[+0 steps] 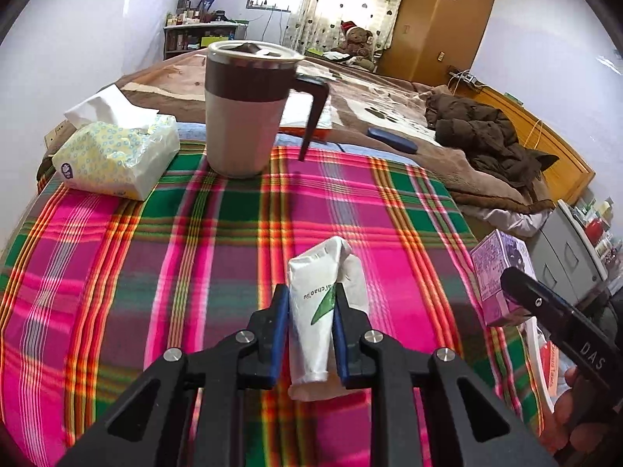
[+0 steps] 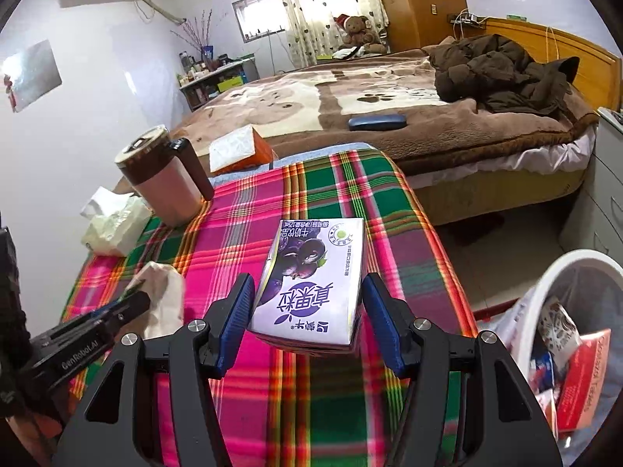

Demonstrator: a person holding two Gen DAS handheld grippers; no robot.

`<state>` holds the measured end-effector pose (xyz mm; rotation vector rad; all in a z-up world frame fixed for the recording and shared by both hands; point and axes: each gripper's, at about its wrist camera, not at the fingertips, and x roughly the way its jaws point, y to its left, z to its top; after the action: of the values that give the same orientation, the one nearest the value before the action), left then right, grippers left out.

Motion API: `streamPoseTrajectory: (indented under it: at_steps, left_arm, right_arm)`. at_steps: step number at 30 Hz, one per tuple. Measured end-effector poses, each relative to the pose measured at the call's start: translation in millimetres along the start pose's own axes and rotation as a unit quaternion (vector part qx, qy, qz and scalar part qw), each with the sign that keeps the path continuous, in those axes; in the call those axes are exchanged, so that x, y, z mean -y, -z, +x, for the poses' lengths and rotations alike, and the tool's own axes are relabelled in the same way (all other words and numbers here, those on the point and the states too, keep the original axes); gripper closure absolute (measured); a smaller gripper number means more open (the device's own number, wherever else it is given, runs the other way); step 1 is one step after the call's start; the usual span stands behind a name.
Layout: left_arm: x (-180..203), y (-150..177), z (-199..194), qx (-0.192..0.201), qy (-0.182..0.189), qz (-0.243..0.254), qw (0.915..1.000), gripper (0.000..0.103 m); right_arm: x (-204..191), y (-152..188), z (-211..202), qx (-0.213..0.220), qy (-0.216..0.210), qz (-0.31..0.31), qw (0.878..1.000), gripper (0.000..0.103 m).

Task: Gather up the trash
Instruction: 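Carry bag and carton over the white bin and open both grippers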

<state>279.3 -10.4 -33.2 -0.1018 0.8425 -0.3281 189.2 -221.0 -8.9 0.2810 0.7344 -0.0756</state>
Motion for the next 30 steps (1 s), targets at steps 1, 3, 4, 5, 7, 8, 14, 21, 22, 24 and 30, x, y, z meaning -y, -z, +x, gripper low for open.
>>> streamPoseTrajectory:
  at_steps: [1, 3, 4, 5, 7, 8, 14, 21, 22, 24, 30]
  left_arm:
    - [3.3, 2.9, -4.2, 0.003, 0.001, 0.001, 1.0000, 0.082]
    - [12.2, 7.6, -12.3, 0.006, 0.001, 0.006, 1.0000, 0.082]
    - [16.5, 10.1, -17.6, 0.009, 0.001, 0.010, 0.9999, 0.082]
    - [21.6, 12.9, -23.3, 0.011, 0.002, 0.017, 0.9998, 0.082]
    - [33.9, 17.1, -33.8, 0.018, 0.003, 0.027, 0.9995, 0.082]
    - [39.8, 18.6, -38.6, 0.022, 0.004, 0.034, 0.9992, 0.082]
    - [77.4, 30.5, -58.5, 0.033, 0.022, 0.060, 0.9974, 0.082]
    - [126.9, 39.2, -75.6, 0.044, 0.050, 0.090, 0.9937, 0.082]
    - [134.5, 40.2, -77.4, 0.047, 0.053, 0.095, 0.9930, 0.082]
    - [149.6, 42.4, -79.5, 0.049, 0.061, 0.103, 0.9916, 0.082]
    - [192.1, 49.2, -84.3, 0.057, 0.080, 0.133, 0.9862, 0.082]
  right_arm:
    - [1.8, 0.8, -3.8, 0.003, -0.001, 0.000, 1.000, 0.044]
    - [5.8, 3.3, -13.0, 0.008, -0.004, 0.003, 1.000, 0.044]
    - [8.7, 5.1, -19.6, 0.011, -0.004, 0.003, 1.000, 0.044]
    - [10.4, 5.9, -23.9, 0.013, -0.002, 0.002, 1.000, 0.044]
    - [14.6, 7.2, -32.8, 0.016, 0.000, 0.002, 1.000, 0.044]
    - [18.3, 7.7, -39.8, 0.021, 0.001, 0.002, 1.000, 0.044]
    - [38.2, 10.9, -66.2, 0.037, 0.009, 0.002, 0.999, 0.044]
    - [72.1, 14.0, -96.8, 0.060, 0.027, 0.012, 0.998, 0.044]
    - [77.3, 14.4, -100.8, 0.063, 0.029, 0.014, 0.997, 0.044]
    - [89.3, 15.1, -108.6, 0.068, 0.036, 0.019, 0.997, 0.044]
    - [120.9, 18.3, -121.6, 0.075, 0.060, 0.033, 0.995, 0.044]
